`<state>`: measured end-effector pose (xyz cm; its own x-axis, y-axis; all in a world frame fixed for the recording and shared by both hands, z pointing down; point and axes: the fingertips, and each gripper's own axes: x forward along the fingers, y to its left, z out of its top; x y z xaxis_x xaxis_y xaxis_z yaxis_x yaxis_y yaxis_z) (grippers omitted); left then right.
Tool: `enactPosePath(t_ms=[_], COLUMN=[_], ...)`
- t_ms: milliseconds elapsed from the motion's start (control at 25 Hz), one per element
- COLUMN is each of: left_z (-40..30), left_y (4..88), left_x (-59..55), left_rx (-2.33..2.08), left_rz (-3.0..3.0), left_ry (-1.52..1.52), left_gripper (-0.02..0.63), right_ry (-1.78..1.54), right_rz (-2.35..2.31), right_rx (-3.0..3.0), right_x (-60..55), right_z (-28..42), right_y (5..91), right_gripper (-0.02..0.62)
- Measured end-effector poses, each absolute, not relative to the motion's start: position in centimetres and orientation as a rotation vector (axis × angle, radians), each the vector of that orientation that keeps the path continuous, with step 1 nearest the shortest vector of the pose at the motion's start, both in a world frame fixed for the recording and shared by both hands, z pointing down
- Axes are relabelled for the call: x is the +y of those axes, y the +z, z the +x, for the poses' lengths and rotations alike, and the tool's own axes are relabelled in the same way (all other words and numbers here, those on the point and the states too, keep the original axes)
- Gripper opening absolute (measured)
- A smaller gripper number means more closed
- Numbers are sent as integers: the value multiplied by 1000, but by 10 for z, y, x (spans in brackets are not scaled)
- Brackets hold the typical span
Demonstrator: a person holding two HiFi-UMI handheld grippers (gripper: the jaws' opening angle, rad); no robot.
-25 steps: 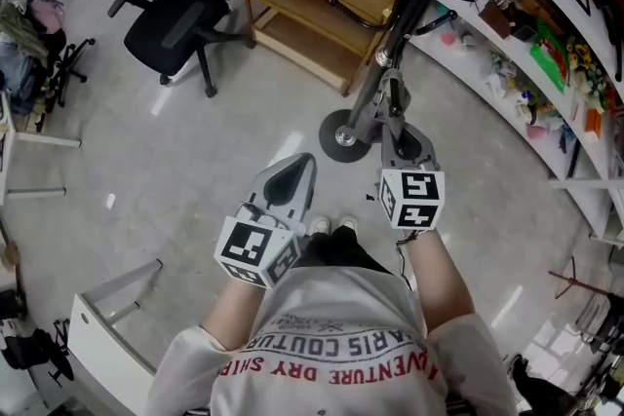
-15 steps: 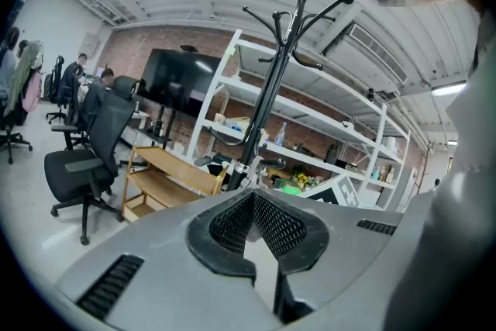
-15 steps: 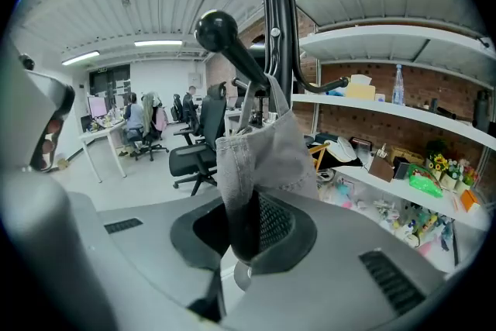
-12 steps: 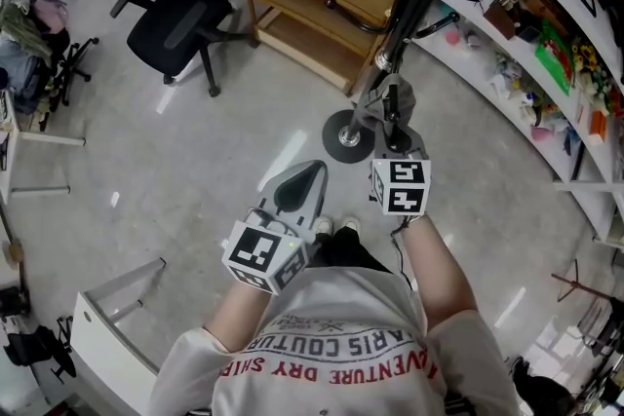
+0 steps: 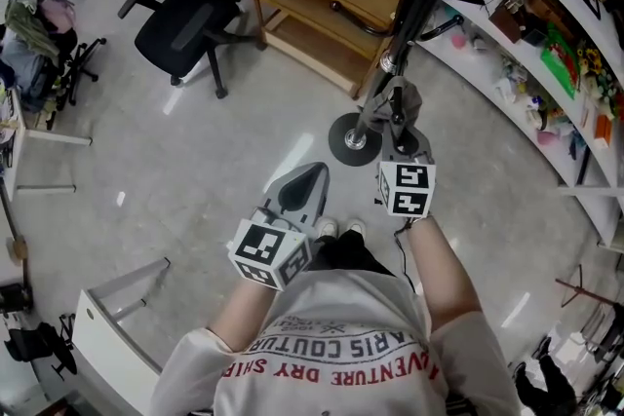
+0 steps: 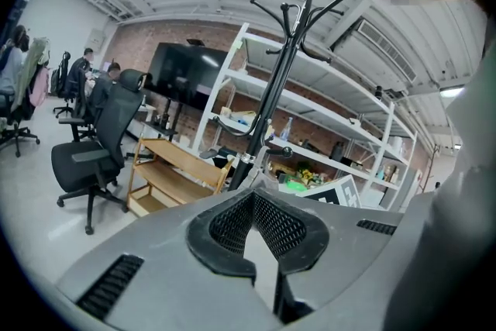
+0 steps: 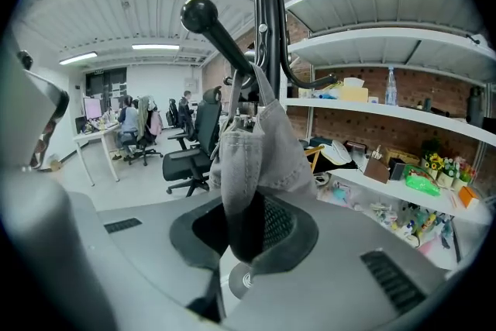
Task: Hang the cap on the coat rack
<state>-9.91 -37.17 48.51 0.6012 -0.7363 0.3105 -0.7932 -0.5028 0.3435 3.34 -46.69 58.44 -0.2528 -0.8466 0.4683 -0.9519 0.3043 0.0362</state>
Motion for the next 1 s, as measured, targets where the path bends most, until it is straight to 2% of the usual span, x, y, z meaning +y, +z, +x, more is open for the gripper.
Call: enactPosePath(t_ms=[160, 200, 240, 280, 480, 640, 1000], left_z=[-98, -97, -96, -96, -93, -90, -80], left_y=[486, 485, 484, 483, 473, 464, 435], left_x=[-373, -374, -374, -374, -373, -374, -380], left_rx=[-1217, -1217, -1216, -1214, -1209, -1204, -1219], left_rz=[2378, 2380, 2382, 2385, 2409, 2421, 2474], left_ry=[165, 164, 162, 159, 140, 121, 74], left_gripper=[6, 6, 6, 6, 6, 6, 6], right_ry=[383, 386, 386, 387, 371, 395, 327], right_rz=[1637, 1639, 1637, 1630, 1593, 1566, 1629], right_rx=[-2264, -2282, -2291, -2292, -2299, -2315, -2358], right_x=[-463, -462, -461, -458, -434, -423, -408], right_z=[28, 27, 27, 27, 26, 21, 35], right_y=[564, 560, 556, 553, 537, 531, 472], right_gripper=[38, 90, 174, 190, 201, 247, 245])
